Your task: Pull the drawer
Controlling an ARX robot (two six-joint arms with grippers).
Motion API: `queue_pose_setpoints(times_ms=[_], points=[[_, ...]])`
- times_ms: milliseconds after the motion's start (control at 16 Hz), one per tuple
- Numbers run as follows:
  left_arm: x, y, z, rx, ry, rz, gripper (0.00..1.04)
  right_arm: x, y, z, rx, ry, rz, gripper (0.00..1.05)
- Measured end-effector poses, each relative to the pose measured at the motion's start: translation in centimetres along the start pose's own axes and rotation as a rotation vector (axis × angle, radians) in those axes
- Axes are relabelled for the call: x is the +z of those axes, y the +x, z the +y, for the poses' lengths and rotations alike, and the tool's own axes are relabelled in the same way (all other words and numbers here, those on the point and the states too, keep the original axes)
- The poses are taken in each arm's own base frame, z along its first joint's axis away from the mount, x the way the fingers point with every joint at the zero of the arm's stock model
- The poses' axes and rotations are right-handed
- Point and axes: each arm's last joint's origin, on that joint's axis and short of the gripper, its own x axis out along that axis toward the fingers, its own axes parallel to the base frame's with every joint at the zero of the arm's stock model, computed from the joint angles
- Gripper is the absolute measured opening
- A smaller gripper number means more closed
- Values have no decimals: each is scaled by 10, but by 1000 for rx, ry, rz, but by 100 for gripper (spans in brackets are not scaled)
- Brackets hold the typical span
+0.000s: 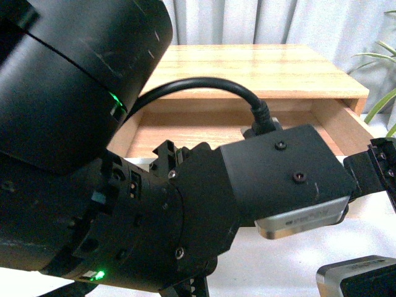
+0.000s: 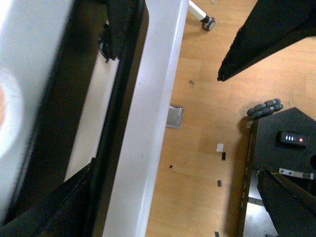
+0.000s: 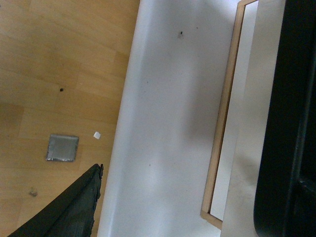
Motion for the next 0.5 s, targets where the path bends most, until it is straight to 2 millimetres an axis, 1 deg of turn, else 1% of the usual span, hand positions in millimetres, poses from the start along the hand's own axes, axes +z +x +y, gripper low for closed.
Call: queue_pose_setpoints(times_ms=[188,438,500], points=[[13,-22,9,62,-12,-68,98,0,-12,-3,-9,23,12,98],[16,-32,7,64,-17,-77,98,4,-26,-11,-26,44,4,98],[18,-37,7,66,-22,-97,98,6,-34,-16,-43,62,-14,98]])
